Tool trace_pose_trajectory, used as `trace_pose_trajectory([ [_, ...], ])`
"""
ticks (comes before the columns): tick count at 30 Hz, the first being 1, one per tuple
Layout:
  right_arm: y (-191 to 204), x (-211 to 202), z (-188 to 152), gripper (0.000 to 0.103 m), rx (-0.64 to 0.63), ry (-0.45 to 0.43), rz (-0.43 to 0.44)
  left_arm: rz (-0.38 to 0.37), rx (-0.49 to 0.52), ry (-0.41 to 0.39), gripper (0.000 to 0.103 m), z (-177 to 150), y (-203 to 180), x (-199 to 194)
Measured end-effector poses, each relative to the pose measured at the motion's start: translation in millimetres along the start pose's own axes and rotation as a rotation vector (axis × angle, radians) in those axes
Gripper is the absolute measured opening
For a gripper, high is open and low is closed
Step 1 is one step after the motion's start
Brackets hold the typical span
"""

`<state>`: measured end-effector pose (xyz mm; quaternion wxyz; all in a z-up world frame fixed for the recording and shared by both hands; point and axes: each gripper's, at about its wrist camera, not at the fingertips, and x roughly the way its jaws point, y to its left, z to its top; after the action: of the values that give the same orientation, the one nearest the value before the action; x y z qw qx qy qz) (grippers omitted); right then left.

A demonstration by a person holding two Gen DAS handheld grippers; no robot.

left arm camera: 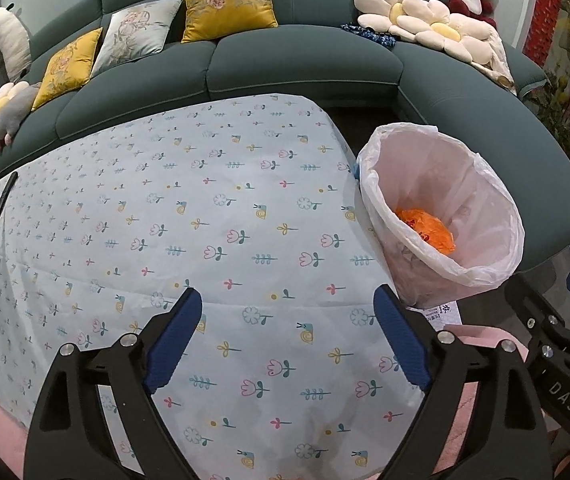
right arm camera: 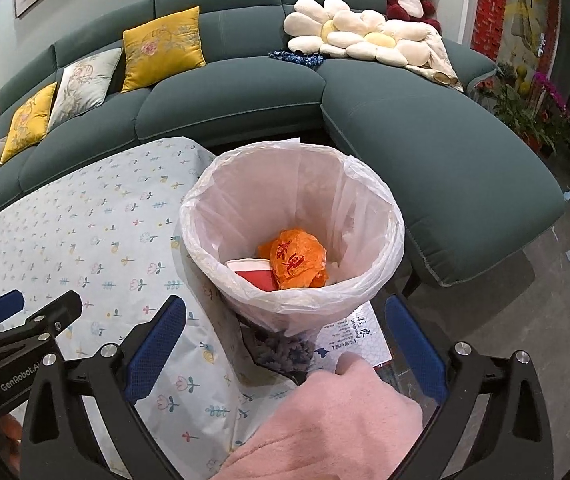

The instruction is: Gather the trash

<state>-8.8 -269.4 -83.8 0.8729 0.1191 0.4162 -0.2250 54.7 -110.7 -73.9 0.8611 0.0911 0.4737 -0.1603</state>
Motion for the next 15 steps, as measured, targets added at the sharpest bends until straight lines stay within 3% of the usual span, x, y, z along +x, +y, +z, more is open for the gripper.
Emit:
trace_pose_trajectory([
  [15,-2.7,3.5,-2.5,0.096,0.001,0.003,-0.008,0.02,0.023,-0.016,0.084,0.3,-6.9,1.0],
])
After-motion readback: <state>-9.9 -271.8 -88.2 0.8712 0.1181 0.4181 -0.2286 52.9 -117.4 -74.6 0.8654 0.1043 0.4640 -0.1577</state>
